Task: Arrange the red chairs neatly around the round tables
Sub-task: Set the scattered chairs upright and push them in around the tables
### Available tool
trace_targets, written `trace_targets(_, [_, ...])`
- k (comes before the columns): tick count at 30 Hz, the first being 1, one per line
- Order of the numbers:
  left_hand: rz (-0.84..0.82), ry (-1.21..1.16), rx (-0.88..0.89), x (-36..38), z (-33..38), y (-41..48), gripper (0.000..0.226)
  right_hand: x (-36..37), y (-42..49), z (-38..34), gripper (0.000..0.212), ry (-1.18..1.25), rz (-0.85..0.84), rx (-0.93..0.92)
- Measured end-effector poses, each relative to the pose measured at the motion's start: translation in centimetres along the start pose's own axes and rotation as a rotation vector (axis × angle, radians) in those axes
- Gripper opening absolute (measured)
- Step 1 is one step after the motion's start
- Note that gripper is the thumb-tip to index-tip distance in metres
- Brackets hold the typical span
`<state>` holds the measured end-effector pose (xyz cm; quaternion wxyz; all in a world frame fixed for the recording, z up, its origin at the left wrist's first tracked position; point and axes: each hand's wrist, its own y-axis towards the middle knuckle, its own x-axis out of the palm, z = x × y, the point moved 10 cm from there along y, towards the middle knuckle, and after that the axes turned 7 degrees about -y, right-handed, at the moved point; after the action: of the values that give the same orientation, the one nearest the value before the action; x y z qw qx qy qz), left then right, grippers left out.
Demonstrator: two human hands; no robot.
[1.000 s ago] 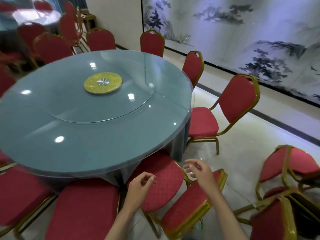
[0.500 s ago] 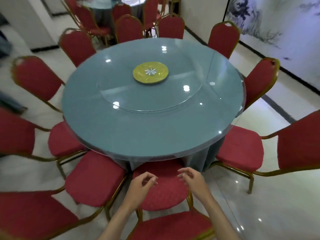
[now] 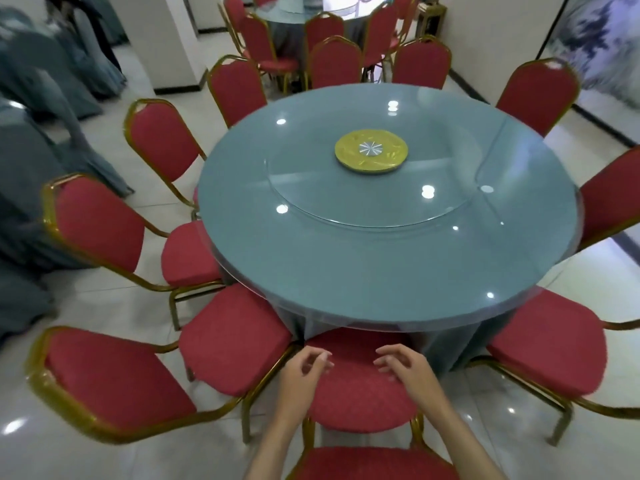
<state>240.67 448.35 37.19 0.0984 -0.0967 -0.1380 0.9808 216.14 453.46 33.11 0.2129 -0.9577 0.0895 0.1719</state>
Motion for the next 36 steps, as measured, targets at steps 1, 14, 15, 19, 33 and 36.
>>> trace_targets(1, [0.010,-0.022,0.005,-0.1,-0.4,0.2,0.012,0.4,-0.3,0.1,0.021,-0.007,-0.006,0.013])
trace_targets(14, [0.142,-0.177,-0.045,1.0,-2.9,2.6,0.014,-2.7,2.9,-1.1,0.023,-0.186,-0.137,-0.067])
trace_targets(15, [0.161,-0.172,-0.049,1.2,-3.0,2.6,0.014,-3.1,3.5,-0.9,0.023,-0.178,-0.143,-0.065])
trace_targets(19, [0.260,-0.148,-0.059,2.5,-3.0,1.7,0.015,-3.8,5.5,-0.1,0.024,-0.191,-0.233,-0.094])
trace_targets(33, [0.819,-0.100,-0.164,9.7,-1.4,-12.6,0.017,-8.9,2.4,3.1,0.019,-0.442,-0.736,-0.378])
trace_targets(36, [0.907,-0.069,-0.164,10.1,-0.9,-15.3,0.017,-8.9,1.5,2.7,0.018,-0.469,-0.785,-0.423])
